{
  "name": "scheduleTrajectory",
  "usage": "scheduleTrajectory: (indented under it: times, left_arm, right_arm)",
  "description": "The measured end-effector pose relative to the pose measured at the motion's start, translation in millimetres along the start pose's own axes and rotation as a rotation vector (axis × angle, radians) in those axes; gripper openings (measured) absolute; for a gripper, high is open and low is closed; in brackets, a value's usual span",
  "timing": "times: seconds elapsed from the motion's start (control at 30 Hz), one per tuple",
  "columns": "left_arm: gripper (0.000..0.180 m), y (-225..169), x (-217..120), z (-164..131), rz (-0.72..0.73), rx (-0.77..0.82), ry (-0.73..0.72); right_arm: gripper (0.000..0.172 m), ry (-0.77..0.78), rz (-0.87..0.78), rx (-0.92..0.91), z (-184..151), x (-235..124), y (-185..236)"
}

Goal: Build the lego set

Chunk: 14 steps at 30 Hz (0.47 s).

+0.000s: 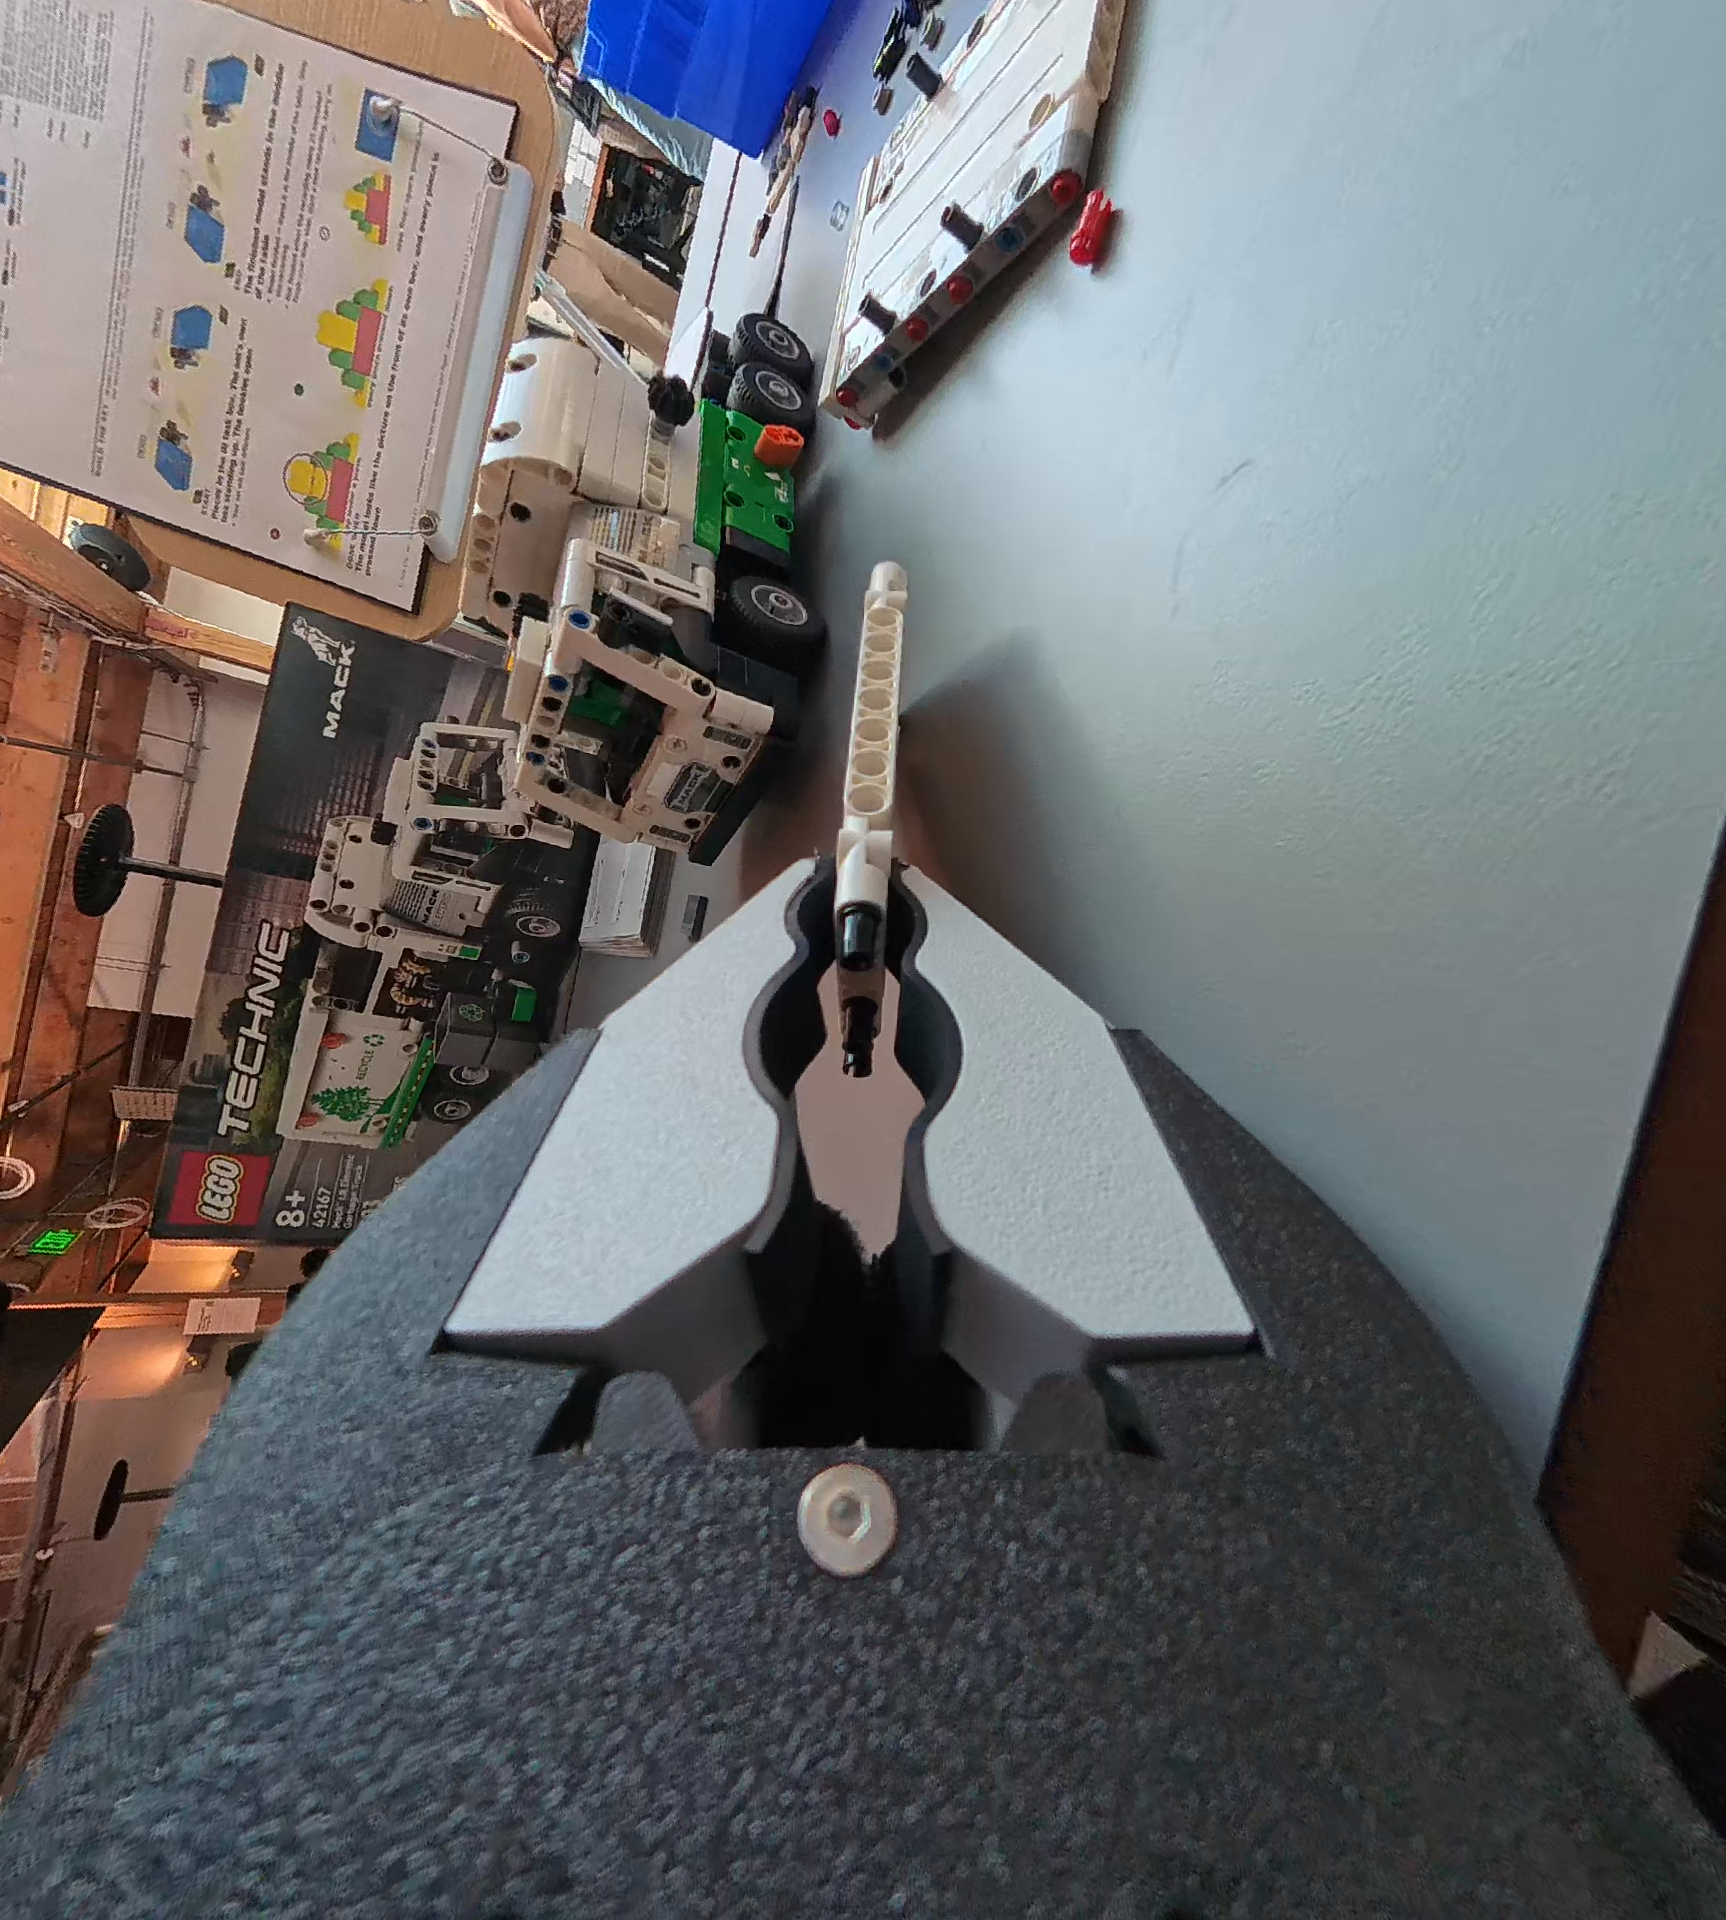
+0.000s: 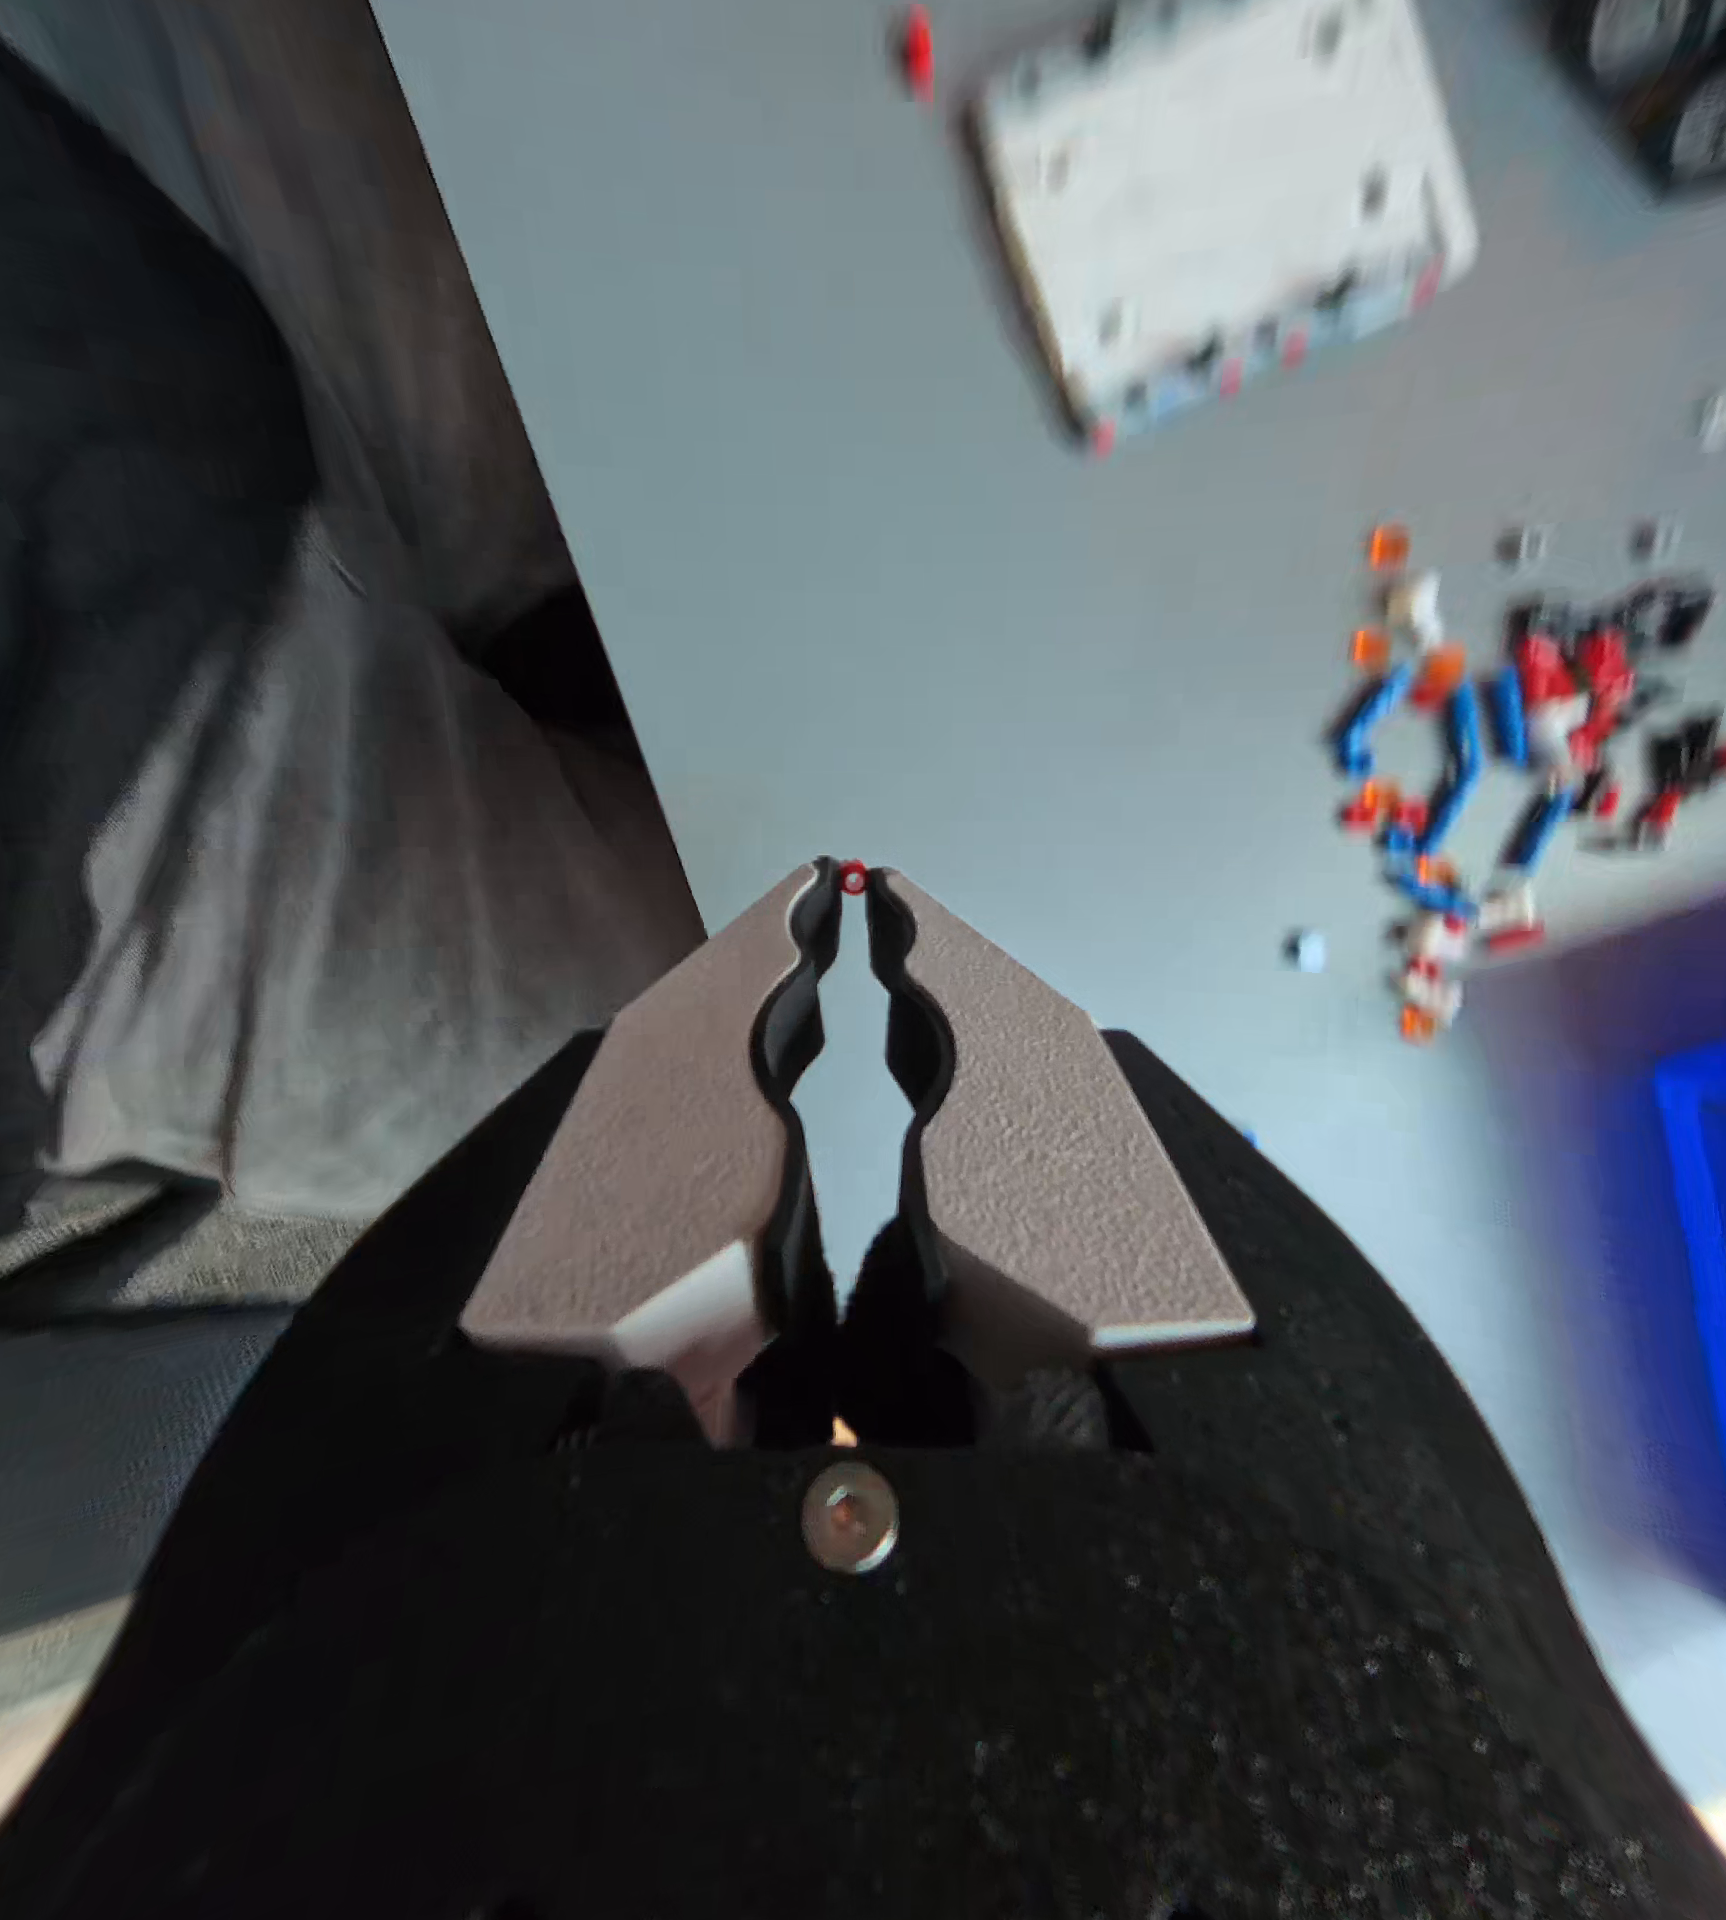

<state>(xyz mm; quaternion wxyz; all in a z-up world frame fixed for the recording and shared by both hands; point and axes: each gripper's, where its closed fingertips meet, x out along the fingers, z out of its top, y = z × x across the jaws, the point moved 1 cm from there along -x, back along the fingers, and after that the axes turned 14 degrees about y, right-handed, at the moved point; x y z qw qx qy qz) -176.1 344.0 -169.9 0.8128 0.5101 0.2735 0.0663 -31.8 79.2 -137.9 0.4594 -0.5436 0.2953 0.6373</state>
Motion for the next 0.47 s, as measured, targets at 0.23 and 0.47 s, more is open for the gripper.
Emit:
scheduleTrajectory:
  times: [0.23,0.47]
  left_arm:
    - [0.006,-5,-6,8,0.013,0.046,-0.050]
    - [0.006,-7,-6,8,-0.001,0.045,-0.049]
  right_arm:
    - [0.003,-0.229,0.264,-0.329,210,19,50]
    - [0.003,0.003,0.397,-0.498,276,61,49]
